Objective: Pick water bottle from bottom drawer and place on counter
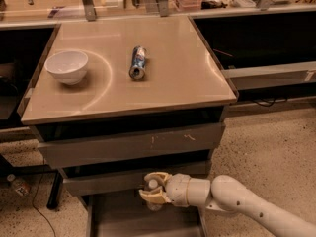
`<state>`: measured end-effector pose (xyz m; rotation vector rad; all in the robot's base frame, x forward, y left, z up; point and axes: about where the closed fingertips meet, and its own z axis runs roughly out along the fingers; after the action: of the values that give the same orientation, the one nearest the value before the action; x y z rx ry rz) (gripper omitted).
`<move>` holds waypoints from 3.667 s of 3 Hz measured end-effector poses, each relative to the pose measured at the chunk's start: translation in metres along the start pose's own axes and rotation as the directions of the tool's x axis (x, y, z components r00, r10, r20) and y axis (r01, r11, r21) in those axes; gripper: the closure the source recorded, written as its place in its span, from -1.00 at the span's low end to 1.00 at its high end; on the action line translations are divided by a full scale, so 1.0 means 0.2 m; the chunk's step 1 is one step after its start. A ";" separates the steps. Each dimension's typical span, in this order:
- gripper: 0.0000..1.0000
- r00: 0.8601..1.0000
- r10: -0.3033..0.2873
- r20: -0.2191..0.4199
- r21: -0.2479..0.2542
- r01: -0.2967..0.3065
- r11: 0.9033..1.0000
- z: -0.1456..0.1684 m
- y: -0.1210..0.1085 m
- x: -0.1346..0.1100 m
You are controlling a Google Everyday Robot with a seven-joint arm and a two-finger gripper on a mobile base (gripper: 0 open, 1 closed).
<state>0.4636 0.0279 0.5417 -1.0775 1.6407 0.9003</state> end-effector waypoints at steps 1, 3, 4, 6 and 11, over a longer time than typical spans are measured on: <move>1.00 0.999 -0.048 0.017 -0.005 0.048 0.999 -0.10 -0.02 -0.21; 1.00 0.996 -0.084 -0.007 0.016 0.084 0.996 -0.14 0.00 -0.32; 1.00 0.988 -0.151 -0.038 0.045 0.152 0.987 -0.22 0.05 -0.55; 1.00 0.944 -0.314 -0.105 0.083 0.323 0.943 -0.42 0.17 -1.03; 1.00 0.858 -0.492 -0.148 0.102 0.508 0.855 -0.65 0.18 -1.68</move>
Offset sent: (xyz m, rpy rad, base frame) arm 0.0045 -0.0085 0.0356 0.0038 -0.0376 0.0101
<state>0.4458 0.0035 0.9020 -1.3928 1.3847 0.3780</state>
